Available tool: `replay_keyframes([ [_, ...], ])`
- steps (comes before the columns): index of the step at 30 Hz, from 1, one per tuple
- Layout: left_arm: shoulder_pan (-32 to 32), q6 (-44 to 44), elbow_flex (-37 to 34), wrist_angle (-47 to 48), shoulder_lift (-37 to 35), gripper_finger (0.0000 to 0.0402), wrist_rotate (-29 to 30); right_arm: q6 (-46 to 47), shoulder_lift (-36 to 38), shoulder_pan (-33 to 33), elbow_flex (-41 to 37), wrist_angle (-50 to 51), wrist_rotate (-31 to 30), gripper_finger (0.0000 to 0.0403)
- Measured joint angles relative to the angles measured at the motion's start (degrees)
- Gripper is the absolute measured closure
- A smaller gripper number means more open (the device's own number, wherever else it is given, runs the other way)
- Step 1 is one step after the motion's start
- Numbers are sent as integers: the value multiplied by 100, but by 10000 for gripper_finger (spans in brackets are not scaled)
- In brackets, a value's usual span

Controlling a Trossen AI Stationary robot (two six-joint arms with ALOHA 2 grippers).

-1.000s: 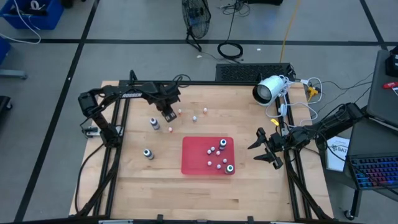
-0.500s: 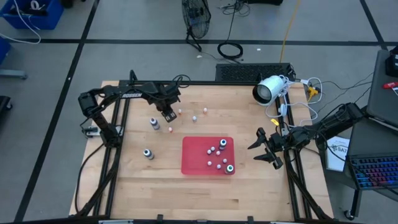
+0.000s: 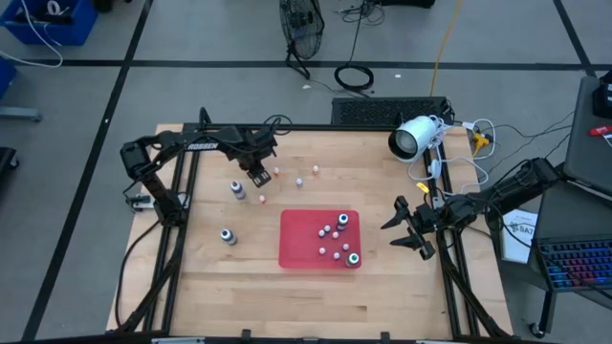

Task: Pick & Place food coloring
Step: Put the small black food coloring bottle into the pink bin

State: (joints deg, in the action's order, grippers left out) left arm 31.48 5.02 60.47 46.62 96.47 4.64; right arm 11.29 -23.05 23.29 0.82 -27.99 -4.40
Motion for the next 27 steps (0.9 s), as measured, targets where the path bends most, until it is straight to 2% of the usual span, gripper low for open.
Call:
replay_keyframes([
  [9,0,127,2,132,0,272,-13,0,0,-2,0,0,0,190],
  [16,0,131,2,130,0,186,-10,0,0,-1,0,0,0,187],
  [19,0,127,2,132,0,162,-10,0,0,0,0,1,0,189],
  [23,0,122,2,120,0,155,-10,0,0,-2,0,0,0,189],
  [27,0,117,2,114,0,165,-13,0,0,0,0,1,0,186],
])
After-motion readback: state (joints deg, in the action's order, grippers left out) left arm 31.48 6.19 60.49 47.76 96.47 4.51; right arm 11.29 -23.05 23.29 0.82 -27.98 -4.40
